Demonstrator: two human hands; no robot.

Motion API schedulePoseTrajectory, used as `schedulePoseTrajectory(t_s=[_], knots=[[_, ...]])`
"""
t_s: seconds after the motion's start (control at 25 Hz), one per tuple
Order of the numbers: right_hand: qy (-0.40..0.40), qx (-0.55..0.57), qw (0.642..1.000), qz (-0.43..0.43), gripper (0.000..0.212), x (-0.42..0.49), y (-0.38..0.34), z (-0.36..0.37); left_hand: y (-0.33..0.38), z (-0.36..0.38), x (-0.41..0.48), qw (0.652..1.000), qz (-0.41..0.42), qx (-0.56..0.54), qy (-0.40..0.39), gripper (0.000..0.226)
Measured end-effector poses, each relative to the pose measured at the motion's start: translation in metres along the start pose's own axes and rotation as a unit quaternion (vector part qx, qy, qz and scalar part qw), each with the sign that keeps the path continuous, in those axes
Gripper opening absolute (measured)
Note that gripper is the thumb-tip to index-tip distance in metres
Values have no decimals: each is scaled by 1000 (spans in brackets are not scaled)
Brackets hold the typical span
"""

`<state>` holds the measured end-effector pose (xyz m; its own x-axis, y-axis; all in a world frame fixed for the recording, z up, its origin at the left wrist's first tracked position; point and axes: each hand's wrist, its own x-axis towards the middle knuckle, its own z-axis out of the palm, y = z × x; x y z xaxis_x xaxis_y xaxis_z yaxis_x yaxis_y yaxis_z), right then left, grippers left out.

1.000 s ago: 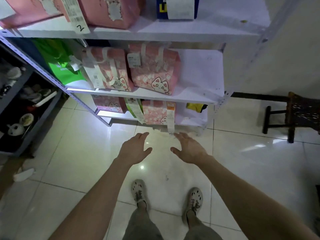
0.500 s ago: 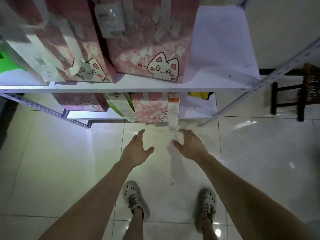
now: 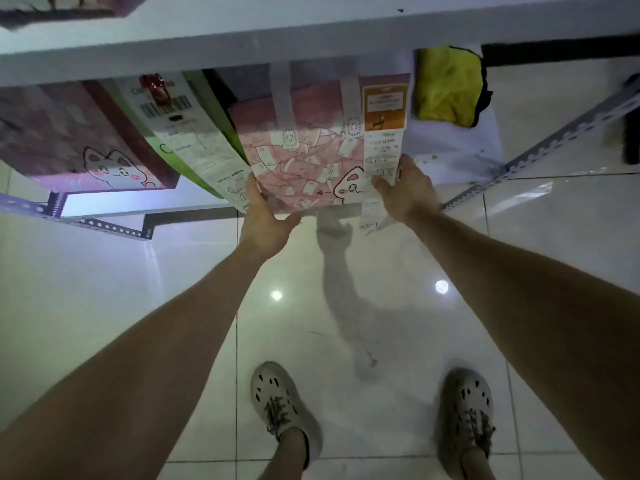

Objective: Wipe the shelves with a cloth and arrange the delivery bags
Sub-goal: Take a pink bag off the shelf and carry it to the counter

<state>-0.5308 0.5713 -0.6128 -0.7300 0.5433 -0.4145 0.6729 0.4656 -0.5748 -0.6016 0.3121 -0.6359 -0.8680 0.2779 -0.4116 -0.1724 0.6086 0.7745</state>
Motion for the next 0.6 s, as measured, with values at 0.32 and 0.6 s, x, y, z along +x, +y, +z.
schedulePoseTrajectory(t_s=[0.32,0.6], knots=[[56,65,996,21,22,-97,40,-23,20,-3,-91,995,-48,86,-12,42],[-11,105,993,57,9,-231,39,-114,106,-20,-243,990,-113,76,25,13]])
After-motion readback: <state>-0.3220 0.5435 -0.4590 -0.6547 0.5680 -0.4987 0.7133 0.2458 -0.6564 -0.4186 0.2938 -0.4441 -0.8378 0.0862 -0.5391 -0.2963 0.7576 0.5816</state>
